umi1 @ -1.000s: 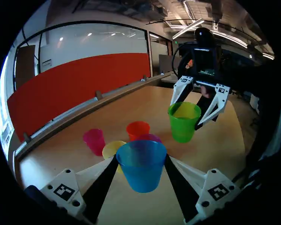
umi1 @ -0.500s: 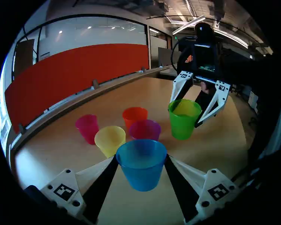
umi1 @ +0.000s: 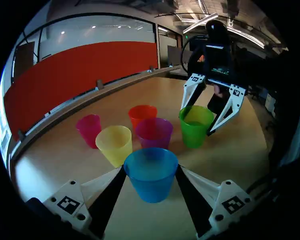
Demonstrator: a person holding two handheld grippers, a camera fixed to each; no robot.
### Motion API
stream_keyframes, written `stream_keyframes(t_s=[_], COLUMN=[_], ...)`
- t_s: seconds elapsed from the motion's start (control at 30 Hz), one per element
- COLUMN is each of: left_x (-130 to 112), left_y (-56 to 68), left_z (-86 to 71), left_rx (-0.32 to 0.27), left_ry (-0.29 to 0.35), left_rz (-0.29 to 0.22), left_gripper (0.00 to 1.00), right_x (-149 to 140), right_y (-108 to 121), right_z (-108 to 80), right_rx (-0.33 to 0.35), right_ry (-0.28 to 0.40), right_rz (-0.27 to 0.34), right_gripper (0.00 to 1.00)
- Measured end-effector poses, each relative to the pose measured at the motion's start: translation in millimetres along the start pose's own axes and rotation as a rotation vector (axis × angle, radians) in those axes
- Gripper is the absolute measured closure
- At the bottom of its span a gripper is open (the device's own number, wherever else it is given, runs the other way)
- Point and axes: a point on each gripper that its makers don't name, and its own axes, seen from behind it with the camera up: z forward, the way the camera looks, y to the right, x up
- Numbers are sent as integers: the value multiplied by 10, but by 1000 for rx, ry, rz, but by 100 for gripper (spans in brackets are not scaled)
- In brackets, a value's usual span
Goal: Pour water
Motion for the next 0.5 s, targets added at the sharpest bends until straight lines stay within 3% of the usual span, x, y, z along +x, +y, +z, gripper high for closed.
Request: stream_keyframes(t_s=[0.5], left_x=[-57], left_y=[56], left_z=[22], left_rx=[-15], left_ry=[22], left_rz=[6], left_gripper=[13], right_x=[-164], right_y=[30], right_z=[83], right_rx=[-6], right_ry=[-22], right_rz=[2], right_gripper=[9])
